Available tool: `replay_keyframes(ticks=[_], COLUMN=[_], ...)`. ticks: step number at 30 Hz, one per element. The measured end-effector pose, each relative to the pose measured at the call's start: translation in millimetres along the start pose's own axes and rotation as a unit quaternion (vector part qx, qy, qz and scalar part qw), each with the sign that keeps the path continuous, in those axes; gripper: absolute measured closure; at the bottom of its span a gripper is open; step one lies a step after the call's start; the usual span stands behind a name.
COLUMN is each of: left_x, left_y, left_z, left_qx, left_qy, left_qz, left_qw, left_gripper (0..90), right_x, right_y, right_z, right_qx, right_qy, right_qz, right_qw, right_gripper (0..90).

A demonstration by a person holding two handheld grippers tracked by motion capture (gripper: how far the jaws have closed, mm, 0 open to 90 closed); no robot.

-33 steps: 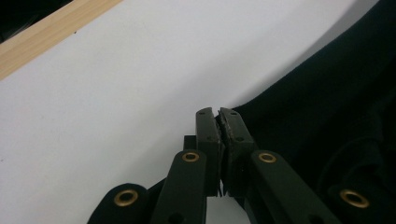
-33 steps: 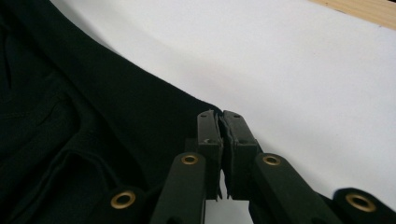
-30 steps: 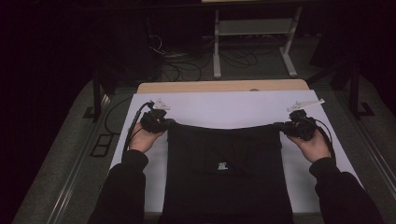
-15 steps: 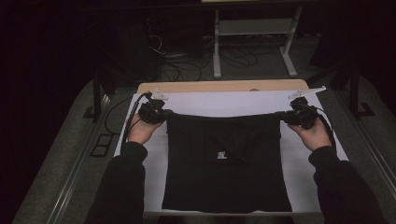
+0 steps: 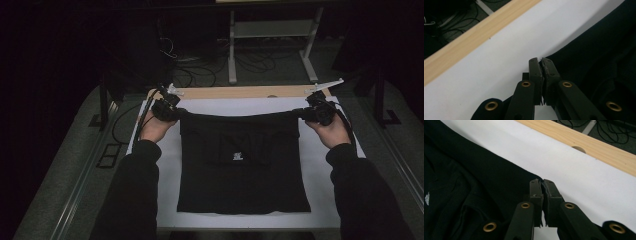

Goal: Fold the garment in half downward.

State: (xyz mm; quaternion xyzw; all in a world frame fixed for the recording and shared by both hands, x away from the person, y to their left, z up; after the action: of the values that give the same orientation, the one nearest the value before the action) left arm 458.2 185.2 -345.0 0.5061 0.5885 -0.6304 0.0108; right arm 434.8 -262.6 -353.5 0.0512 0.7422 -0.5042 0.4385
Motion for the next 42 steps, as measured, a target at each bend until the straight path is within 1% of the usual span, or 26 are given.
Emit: replay_keyframes(ticks=[2, 4, 6, 8, 11, 13, 17, 21, 23, 25, 31, 32, 33, 35, 36, 37, 38, 39, 41, 42], left_x=[-3.8, -6.6, -9.6, -12.7, -15.4, -15.2, -12.5, -12.2, -11.6, -10.7, -6.0, -4.7, -3.4, -0.3, 0.7, 2.4, 3.6, 5.3, 8.2, 9.3], left_y=[-0.6, -0.7, -1.1, -2.1, -1.8, -0.1, 8.7, 17.8, 21.7, 26.2, 38.1, 39.8, 41.3, 44.9, 45.4, 45.3, 45.1, 44.7, 41.8, 40.2], left_z=[-0.3, -0.6, -0.9, -0.9, -0.8, -1.6, -2.2, -2.2, -2.8, -3.1, -4.3, -4.4, -4.6, -4.3, -4.0, -4.7, -5.3, -7.0, -11.2, -12.5], left_qx=[-0.006, -0.012, -0.015, -0.017, -0.019, -0.017, -0.016, -0.012, -0.011, -0.007, 0.002, 0.004, 0.006, 0.015, 0.017, 0.019, 0.019, 0.024, 0.036, 0.041], left_qy=[0.003, 0.0, 0.0, 0.001, 0.004, 0.001, -0.003, -0.004, 0.0, -0.006, -0.014, -0.016, -0.02, -0.031, -0.035, -0.037, -0.041, -0.048, -0.069, -0.073], left_qz=[-0.001, -0.001, -0.002, -0.002, -0.001, -0.002, -0.017, -0.021, -0.027, -0.025, -0.031, -0.032, -0.033, -0.041, -0.04, -0.04, -0.036, -0.03, -0.025, -0.019], left_qw=[1.0, 0.9999, 0.9999, 0.9999, 0.9998, 0.9999, 0.9997, 0.9997, 0.9996, 0.9996, 0.9994, 0.9994, 0.9992, 0.9986, 0.9984, 0.9984, 0.9983, 0.9981, 0.9966, 0.9963], left_gripper=[86.1, 86.1, 86.1, 86.1, 86.1, 86.1, 86.0, 85.9, 85.9, 85.8, 85.3, 85.0, 84.1, 82.8, 80.7, 79.1, 76.1, 72.7, 61.3, 57.2], right_x=[-2.5, -4.0, -5.7, -8.0, -11.4, -12.6, -12.1, -10.6, -10.0, -8.8, -3.6, -3.1, -2.9, -3.6, -4.0, -4.3, -4.4, -4.1, -2.6, -1.6], right_y=[0.7, 0.9, 1.0, 1.0, 0.2, 0.2, 3.7, 13.1, 17.5, 21.7, 34.0, 35.8, 37.1, 36.8, 35.5, 34.6, 32.9, 31.9, 30.2, 29.8], right_z=[3.4, 6.0, 8.0, 8.1, 7.5, 8.2, 12.1, 15.9, 18.4, 20.9, 28.3, 29.1, 29.7, 29.9, 30.4, 30.0, 30.1, 30.0, 30.9, 32.1], right_qx=[0.003, 0.005, 0.006, 0.008, 0.01, 0.012, 0.012, 0.012, 0.01, 0.008, 0.001, 0.0, 0.0, 0.006, -0.001, -0.001, 0.001, 0.002, 0.001, 0.0], right_qy=[0.005, 0.01, 0.015, 0.017, 0.014, 0.013, 0.015, 0.016, 0.02, 0.027, 0.042, 0.042, 0.042, 0.04, 0.039, 0.04, 0.037, 0.037, 0.033, 0.034], right_qz=[-0.001, 0.001, 0.004, 0.0, -0.002, -0.002, -0.002, -0.012, -0.013, -0.013, -0.02, -0.02, -0.018, -0.009, -0.004, -0.003, -0.001, -0.001, -0.001, -0.001], right_qw=[1.0, 0.9999, 0.9999, 0.9998, 0.9998, 0.9998, 0.9998, 0.9997, 0.9997, 0.9995, 0.9989, 0.9989, 0.999, 0.9991, 0.9992, 0.9992, 0.9993, 0.9993, 0.9995, 0.9994], right_gripper=[84.7, 84.7, 84.7, 84.5, 84.5, 84.5, 84.5, 84.5, 84.3, 84.2, 83.5, 82.2, 77.9, 73.5, 71.0, 69.7, 67.1, 64.6, 55.3, 49.2])
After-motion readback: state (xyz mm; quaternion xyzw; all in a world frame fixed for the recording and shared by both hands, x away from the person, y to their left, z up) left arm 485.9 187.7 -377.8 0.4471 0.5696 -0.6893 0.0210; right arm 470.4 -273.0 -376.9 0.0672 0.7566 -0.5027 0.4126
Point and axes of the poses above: each handheld gripper's, and its own axes: y roughly forward along the jaws, x roughly out of its underside, z roughly to its right, the point moved 1 cm from there along y, roughly forward along the jaws, and after that the axes turned 5 degrees about -x, right-handed, at the moved point
